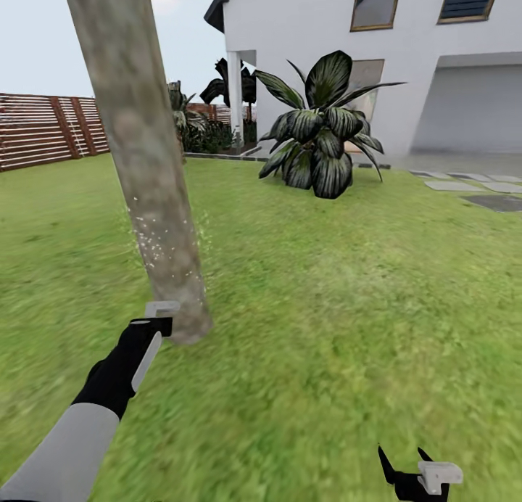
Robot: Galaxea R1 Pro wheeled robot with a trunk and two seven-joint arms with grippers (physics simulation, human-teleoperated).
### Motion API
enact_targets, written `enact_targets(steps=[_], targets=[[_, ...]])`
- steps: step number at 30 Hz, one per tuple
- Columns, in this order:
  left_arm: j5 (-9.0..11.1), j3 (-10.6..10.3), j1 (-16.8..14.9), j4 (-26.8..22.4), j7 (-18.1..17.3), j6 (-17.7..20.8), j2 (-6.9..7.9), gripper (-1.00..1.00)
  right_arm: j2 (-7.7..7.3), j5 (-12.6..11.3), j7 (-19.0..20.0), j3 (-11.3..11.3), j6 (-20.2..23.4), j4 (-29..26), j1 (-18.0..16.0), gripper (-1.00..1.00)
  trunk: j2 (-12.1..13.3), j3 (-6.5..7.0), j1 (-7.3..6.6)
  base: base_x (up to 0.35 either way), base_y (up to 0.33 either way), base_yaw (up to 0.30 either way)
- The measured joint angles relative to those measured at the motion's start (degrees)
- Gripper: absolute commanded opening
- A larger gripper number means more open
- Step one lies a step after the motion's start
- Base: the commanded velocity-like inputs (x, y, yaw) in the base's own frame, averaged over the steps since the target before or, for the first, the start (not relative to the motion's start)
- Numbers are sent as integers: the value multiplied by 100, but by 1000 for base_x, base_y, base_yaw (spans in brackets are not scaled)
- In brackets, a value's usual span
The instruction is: In the garden, pick up the pesticide atomizer on the floor and spray pesticide onto both trees until each tree trunk is fully covered.
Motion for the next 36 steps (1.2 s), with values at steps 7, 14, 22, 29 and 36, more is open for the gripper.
enact_targets(steps=[7, 14, 22, 29, 36], targets=[[8, 14, -1, 10, 245, 8, 30, -100, 0, 1, 2, 0, -3, -1, 4, 100, 0, 0, 0, 88, -325, 111], [21, 31, -1, 387, 273, -10, 30, -100, 0, 1, 2, 0, -1, -1, 3, 100, 0, 0, 0, 80, -325, 6], [20, 27, 0, 404, 273, -10, 24, -100, 0, 0, 1, 0, 1, 0, 0, 100, 0, 0, 0, 89, -325, 213], [9, 31, 0, 404, 281, -9, 27, -100, 0, 0, 1, 0, 0, 0, 0, 100, 0, 0, 0, 82, -325, 274], [-3, 42, -1, 467, 305, -7, 137, -100, 0, 1, 3, 0, -4, 0, 0, 100, 0, 0, -1, 154, -293, 195]])
